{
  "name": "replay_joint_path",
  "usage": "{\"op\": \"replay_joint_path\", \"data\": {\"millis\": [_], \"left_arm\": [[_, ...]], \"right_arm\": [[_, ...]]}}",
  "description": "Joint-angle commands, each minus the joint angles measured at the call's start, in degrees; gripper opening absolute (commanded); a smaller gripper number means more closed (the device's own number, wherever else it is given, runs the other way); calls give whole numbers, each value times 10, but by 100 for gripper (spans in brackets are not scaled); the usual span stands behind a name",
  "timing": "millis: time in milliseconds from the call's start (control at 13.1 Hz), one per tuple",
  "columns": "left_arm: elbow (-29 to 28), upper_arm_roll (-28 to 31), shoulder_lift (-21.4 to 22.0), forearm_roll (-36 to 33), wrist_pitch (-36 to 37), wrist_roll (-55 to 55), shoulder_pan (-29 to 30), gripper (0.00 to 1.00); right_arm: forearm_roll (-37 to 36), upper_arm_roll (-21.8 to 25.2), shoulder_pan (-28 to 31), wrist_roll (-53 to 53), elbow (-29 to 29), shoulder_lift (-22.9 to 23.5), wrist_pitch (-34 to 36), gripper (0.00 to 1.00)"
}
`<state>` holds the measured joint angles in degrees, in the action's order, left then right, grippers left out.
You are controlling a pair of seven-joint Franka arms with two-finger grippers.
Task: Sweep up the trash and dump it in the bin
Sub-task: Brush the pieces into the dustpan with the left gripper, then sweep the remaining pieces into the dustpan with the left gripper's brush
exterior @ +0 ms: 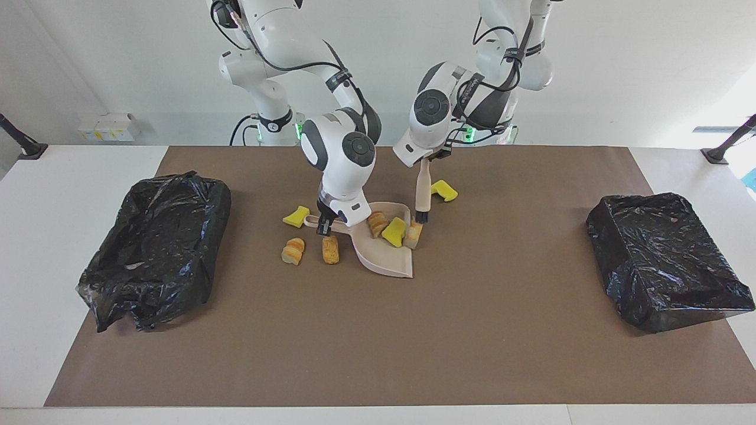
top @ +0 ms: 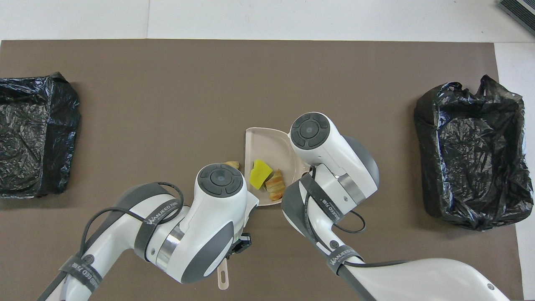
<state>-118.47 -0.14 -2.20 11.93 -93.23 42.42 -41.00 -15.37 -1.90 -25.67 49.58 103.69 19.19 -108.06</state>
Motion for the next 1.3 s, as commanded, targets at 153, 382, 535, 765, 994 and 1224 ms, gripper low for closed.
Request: {"op": "replay_joint_path", "data": {"millis": [153,382,535,765,994,1224], "left_arm": [[-145,8,92,13,-35,112,-4,0],[-159,7,105,23,-34,126,-7,0],[-171,7,106,42,-71,76,-6,0],[-169,12,96,136,-75,91,50,0],[-170,11,92,170,-76,165,80,0],[-208,7,115,195,-99,159,67,0]], "right_arm": [[-3,-6,8,-21,12,-6,-14,0],[-4,-6,11,-15,12,-6,-15,0],[-4,-6,12,-15,12,-6,-15,0],[-4,-6,12,-14,12,-6,-16,0],[-4,-5,12,-14,12,-6,-16,0],[-4,-6,12,-15,12,-6,-16,0]]}}
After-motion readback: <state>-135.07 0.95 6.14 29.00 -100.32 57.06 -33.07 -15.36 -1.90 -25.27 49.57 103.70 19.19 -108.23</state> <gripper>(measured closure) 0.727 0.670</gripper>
